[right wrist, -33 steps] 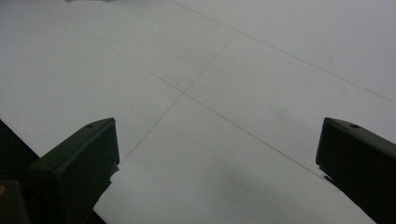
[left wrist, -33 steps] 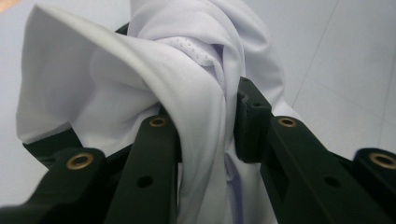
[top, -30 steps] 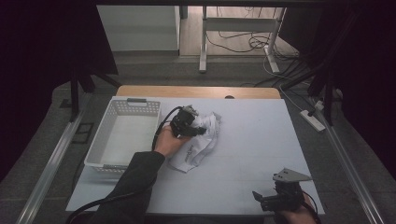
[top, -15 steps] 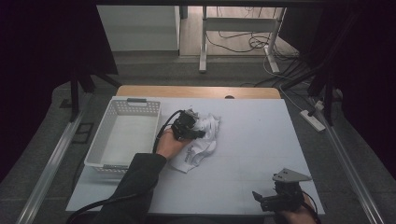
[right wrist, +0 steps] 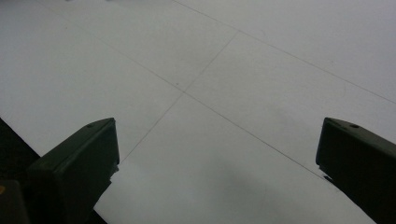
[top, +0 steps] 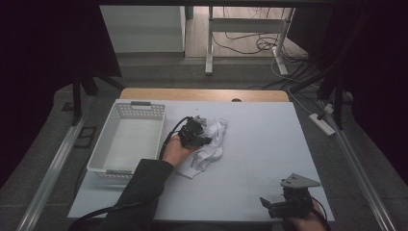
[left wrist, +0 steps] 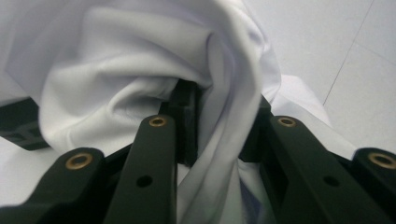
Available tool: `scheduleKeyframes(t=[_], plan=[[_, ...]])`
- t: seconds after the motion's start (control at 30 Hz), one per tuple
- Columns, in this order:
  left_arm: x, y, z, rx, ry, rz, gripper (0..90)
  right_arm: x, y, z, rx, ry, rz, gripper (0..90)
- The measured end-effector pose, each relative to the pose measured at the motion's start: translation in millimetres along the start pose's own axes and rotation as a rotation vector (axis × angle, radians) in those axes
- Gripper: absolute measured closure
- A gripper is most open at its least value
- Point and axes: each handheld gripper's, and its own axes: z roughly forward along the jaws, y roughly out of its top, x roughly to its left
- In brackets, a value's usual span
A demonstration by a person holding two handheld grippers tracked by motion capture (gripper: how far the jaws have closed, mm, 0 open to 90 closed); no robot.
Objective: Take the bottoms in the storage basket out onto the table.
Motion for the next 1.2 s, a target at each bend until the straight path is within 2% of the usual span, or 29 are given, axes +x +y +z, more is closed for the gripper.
scheduleKeyframes(t=[0.13,0.3,0.53,0.7,0.8,1.0,1.2], plan=[[-2.1,-3.4,4.4,-0.017,-0.008,0.007,72.3,0.1,0.0,0.3,0.0,0.001,-0.003,0.0],[-3.7,-1.4,4.9,-0.003,0.0,0.024,69.6,0.3,0.1,0.3,0.004,0.001,-0.004,0.0],[1.2,1.0,1.5,-0.008,-0.031,-0.022,64.4,0.0,0.1,0.2,0.003,0.003,-0.004,0.0],[-0.6,3.6,-1.7,-0.007,-0.024,-0.006,58.7,0.2,0.1,0.2,0.003,0.005,-0.005,0.0],[-1.7,5.5,-5.0,-0.01,-0.015,0.002,56.0,0.4,0.0,0.2,0.001,0.006,-0.005,0.0],[-0.2,9.5,-14.9,-0.01,-0.018,-0.016,51.3,0.5,0.0,0.2,0.001,0.006,-0.006,0.0],[-1.3,12.0,-25.6,-0.01,-0.011,-0.002,48.1,0.9,0.2,0.3,0.005,0.005,-0.008,0.0]])
